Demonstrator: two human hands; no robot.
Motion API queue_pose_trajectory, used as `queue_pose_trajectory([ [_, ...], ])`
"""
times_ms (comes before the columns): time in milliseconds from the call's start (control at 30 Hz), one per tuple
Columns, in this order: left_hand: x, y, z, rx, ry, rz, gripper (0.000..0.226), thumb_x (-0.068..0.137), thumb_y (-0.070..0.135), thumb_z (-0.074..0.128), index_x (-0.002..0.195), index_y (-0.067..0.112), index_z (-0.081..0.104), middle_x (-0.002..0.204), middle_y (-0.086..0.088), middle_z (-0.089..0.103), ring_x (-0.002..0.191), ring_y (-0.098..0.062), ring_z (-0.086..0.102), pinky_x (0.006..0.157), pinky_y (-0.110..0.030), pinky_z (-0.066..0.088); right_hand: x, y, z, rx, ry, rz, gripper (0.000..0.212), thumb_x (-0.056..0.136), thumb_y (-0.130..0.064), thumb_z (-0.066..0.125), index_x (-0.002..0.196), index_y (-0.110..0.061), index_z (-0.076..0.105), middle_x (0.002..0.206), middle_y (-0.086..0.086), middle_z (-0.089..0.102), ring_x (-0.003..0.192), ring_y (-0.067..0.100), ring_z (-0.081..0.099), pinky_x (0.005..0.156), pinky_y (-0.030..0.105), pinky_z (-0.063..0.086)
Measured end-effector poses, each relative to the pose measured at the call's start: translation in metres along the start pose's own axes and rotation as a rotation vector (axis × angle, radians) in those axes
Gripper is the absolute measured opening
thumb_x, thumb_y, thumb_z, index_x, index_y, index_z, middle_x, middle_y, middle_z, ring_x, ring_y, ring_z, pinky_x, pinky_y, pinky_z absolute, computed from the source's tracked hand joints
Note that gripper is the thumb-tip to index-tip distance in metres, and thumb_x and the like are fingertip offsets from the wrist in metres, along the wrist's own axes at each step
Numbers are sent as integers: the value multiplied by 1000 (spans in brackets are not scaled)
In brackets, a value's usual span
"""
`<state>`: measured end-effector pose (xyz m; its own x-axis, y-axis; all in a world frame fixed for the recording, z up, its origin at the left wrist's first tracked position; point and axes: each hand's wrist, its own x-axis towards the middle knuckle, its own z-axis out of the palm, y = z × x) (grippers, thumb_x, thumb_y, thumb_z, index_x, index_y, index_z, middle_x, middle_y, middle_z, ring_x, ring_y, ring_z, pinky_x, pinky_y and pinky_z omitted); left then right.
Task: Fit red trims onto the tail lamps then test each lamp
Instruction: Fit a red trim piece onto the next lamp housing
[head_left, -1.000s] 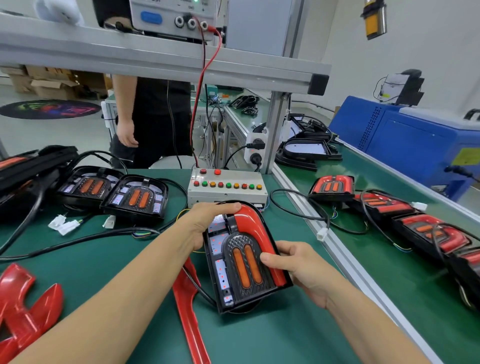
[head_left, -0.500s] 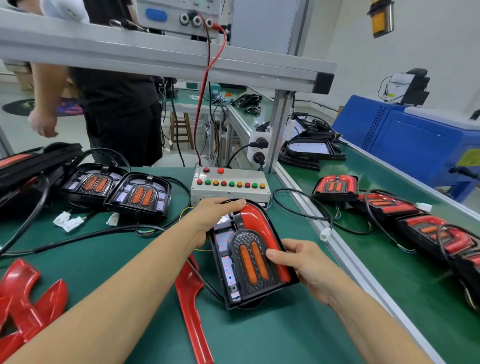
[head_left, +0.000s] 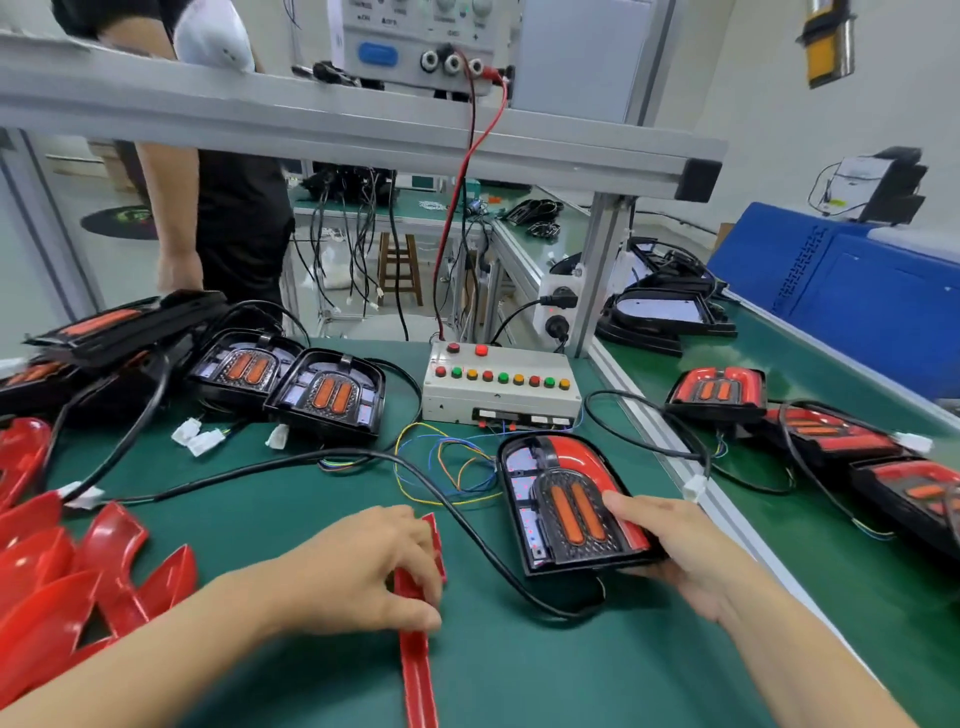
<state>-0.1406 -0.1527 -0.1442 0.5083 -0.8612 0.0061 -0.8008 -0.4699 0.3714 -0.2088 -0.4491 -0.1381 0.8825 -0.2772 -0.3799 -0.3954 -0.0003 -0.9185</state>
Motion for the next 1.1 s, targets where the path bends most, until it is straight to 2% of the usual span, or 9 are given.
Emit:
queue_pose_trajectory([
  [167, -12, -22, -10, 286, 40, -94, 32, 85, 57, 46, 91, 33, 66, 92, 16, 52, 90, 4, 37, 84, -20, 28, 3, -4, 5, -185, 50, -29, 18, 92, -28, 63, 99, -13, 70, 85, 4, 77, 69, 15, 71, 62, 26, 51],
  [233, -17, -32, -16, 441, 51, -169, 34, 89, 51, 39, 95, 31, 65, 98, 14, 53, 98, -2, 41, 83, -21, 25, 5, -5, 7, -337, 111, -95, 14, 93, -28, 61, 104, -21, 68, 90, -5, 76, 78, 13, 72, 71, 29, 52],
  [300, -22, -41, -22, 558, 45, -246, 35, 93, 45, 34, 98, 28, 64, 105, 11, 54, 105, -9, 43, 87, -25, 28, 8, -7, 9, -502, 179, -156, 17, 94, -30, 60, 109, -26, 64, 102, -7, 71, 93, 15, 66, 85, 34, 49],
  [400, -29, -48, -25, 586, 18, -305, 35, 97, 42, 30, 104, 28, 62, 113, 12, 53, 109, -11, 43, 92, -28, 30, 9, -14, 12, -700, 198, -177, 23, 96, -31, 55, 118, -27, 57, 110, -2, 62, 99, 17, 56, 87, 32, 42],
  [533, -43, -49, -29, 518, 34, -329, 36, 101, 45, 26, 118, 34, 55, 125, 18, 48, 115, -8, 41, 93, -27, 30, 9, -30, 25, -1031, 266, -175, 35, 102, -27, 40, 131, -10, 50, 134, 9, 56, 119, 27, 51, 98, 36, 37],
  [633, -55, -49, -36, 506, 63, -350, 37, 101, 45, 24, 122, 34, 53, 126, 19, 49, 117, -6, 42, 96, -26, 30, 2, -44, 49, -1192, 296, -303, 36, 103, -25, 33, 136, -16, 45, 145, 4, 48, 130, 24, 46, 110, 39, 30],
  [767, -70, -48, -45, 486, 79, -400, 36, 102, 43, 26, 123, 34, 53, 126, 19, 51, 120, -6, 41, 101, -27, 29, -10, -54, 102, -1298, 196, -514, 46, 104, -32, 27, 150, -25, 26, 157, -9, 27, 144, 10, 23, 119, 40, 10],
  [900, -85, -49, -52, 459, 137, -496, 34, 101, 39, 30, 123, 34, 55, 127, 18, 53, 122, -5, 41, 103, -27, 27, -26, -52, 162, -1290, -28, -718, 50, 104, -41, 22, 152, -30, 15, 159, -15, 18, 146, 3, 9, 119, 39, -7],
  [1100, -113, -63, -76, 404, 438, -728, 27, 94, 29, 46, 111, 28, 67, 119, 12, 62, 115, -13, 50, 99, -32, 35, -32, -38, 233, -1359, -236, -882, 55, 103, -47, 21, 154, -28, 9, 161, -15, 8, 147, 3, 2, 117, 40, -14],
])
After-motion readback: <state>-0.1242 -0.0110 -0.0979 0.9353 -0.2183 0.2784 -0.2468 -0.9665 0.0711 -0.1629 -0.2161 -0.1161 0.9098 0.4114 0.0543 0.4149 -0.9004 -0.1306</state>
